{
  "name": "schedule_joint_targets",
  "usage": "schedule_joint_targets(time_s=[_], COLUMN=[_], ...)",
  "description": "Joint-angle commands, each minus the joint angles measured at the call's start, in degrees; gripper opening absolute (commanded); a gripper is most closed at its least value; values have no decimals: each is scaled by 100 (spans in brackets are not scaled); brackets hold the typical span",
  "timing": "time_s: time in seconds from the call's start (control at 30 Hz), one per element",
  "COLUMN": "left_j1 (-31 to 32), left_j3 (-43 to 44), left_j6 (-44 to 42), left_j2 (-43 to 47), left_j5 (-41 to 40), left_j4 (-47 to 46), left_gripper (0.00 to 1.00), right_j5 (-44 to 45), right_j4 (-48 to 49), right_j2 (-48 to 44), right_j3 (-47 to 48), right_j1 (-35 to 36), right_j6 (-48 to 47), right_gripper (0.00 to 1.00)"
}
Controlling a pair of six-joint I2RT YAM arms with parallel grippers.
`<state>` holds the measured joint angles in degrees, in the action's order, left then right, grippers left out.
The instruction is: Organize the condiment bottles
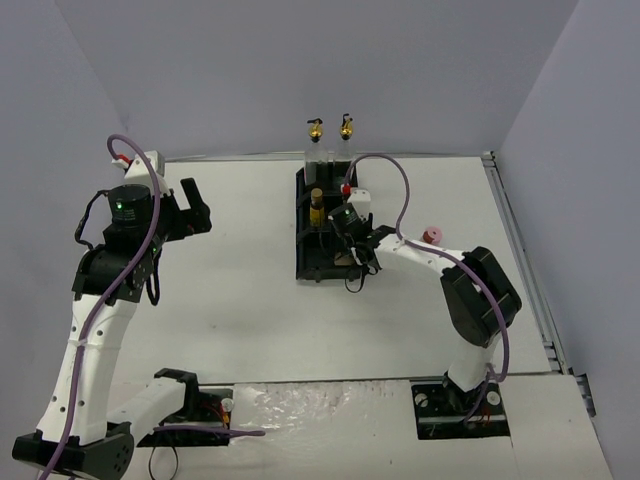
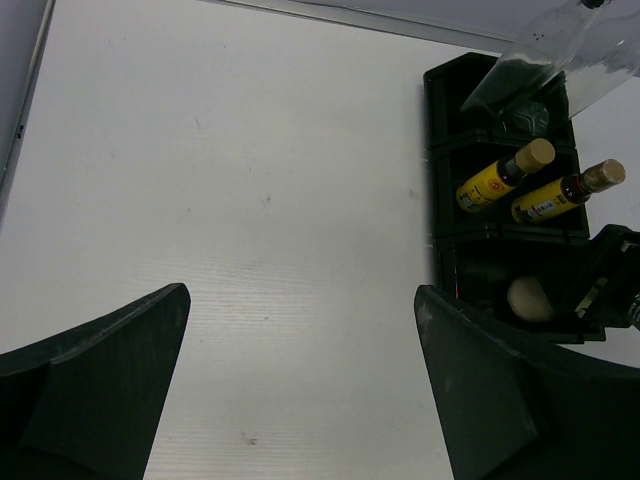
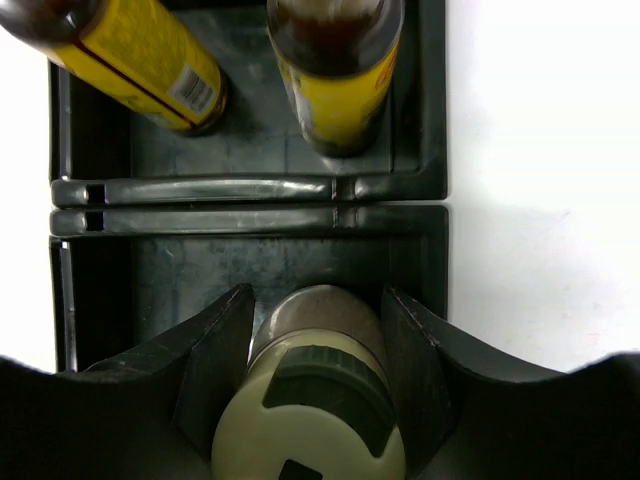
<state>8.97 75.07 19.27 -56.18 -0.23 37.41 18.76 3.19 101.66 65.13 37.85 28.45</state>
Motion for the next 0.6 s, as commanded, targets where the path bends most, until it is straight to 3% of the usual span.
schedule_joint_targets(time_s=[0.0, 0.07, 0.13, 0.3, 0.43, 0.57], left_j1=[-45, -45, -45, -40, -45, -45], left_j3=[71, 77, 78, 87, 104, 113], left_j6=[-35, -37, -30, -28, -21, -28], left_j2=[-14, -24, -33, -46, -42, -33], left_j5=[-14, -12, -5, -3, -5, -6], left_j4=[-373, -375, -381, -375, -375, -364], left_gripper=[92, 92, 92, 92, 92, 92], right_j5=[145, 186, 224, 308, 568, 789], right_j4=[513, 524, 516, 471, 230, 4], right_j2=[-62, -34, -3, -90, -186, -324], right_j3=[-70, -112, -141, -140, 38, 215], right_j1=[-16, -14, -5, 49, 180, 287], right_j6=[80, 90, 90, 77, 19, -33], right_gripper=[0, 1, 9, 53, 68, 75])
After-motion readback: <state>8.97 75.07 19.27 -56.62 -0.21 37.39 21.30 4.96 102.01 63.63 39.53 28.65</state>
